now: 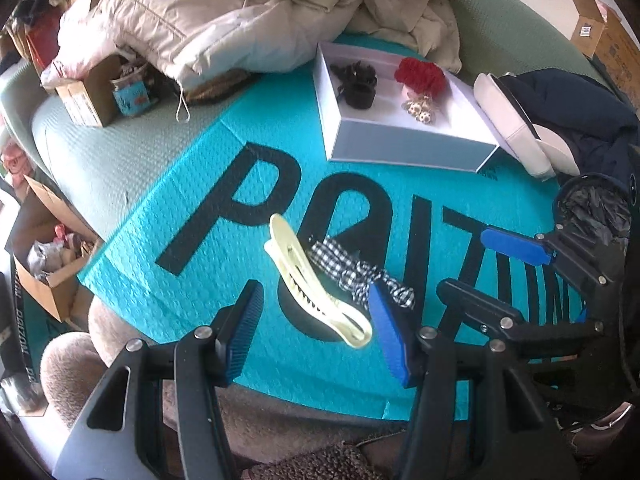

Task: Organize objects
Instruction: 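Grasp the cream long clip with left tool while right grasps gingham scrunchie, then lift and carry the cream clip and gingham scrunchie with both tools to the box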

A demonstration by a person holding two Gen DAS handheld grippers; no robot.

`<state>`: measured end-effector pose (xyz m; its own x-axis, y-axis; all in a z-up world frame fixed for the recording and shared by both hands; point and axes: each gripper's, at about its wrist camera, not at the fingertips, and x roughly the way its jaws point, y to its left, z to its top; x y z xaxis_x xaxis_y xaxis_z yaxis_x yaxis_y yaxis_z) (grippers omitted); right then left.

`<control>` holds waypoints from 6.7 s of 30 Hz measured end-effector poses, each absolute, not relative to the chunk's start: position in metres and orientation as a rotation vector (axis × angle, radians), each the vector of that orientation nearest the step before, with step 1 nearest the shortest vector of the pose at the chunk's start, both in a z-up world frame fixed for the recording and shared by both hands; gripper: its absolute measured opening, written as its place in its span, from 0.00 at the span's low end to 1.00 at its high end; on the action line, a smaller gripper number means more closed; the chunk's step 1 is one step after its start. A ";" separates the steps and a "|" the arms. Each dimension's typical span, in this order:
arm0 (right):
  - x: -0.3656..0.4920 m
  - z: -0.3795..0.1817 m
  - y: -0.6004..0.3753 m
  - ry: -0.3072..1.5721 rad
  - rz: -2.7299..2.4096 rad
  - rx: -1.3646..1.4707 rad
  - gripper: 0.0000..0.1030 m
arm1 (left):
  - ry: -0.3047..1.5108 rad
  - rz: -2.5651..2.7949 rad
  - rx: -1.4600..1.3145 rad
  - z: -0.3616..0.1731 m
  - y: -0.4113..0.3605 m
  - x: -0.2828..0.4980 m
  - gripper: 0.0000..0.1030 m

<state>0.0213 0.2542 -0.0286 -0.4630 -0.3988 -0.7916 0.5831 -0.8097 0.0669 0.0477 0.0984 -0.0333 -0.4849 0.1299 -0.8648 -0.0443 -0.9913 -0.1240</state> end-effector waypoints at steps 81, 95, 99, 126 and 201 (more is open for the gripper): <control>-0.003 -0.083 0.216 0.354 -2.114 1.302 0.27 | 0.059 2.502 -1.687 -0.094 0.089 0.015 0.21; -0.002 -0.075 0.203 0.381 -2.103 1.257 0.26 | -0.047 2.478 -1.666 -0.080 0.077 0.019 0.21; -0.002 -0.067 0.200 0.385 -2.112 1.230 0.25 | -0.046 2.482 -1.655 -0.072 0.076 0.018 0.21; -0.005 -0.058 0.242 0.306 -2.209 1.270 0.25 | 0.053 2.402 -1.592 -0.066 0.122 -0.005 0.21; -0.023 0.007 0.326 0.246 -2.417 1.140 0.25 | 0.280 2.340 -1.396 0.003 0.231 -0.058 0.20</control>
<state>-0.0225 0.3255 0.0074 -0.5545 -0.3241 -0.7665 0.4721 -0.8810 0.0310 -0.0583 0.2314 0.0034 -0.4215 0.2346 -0.8760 -0.4349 -0.8999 -0.0318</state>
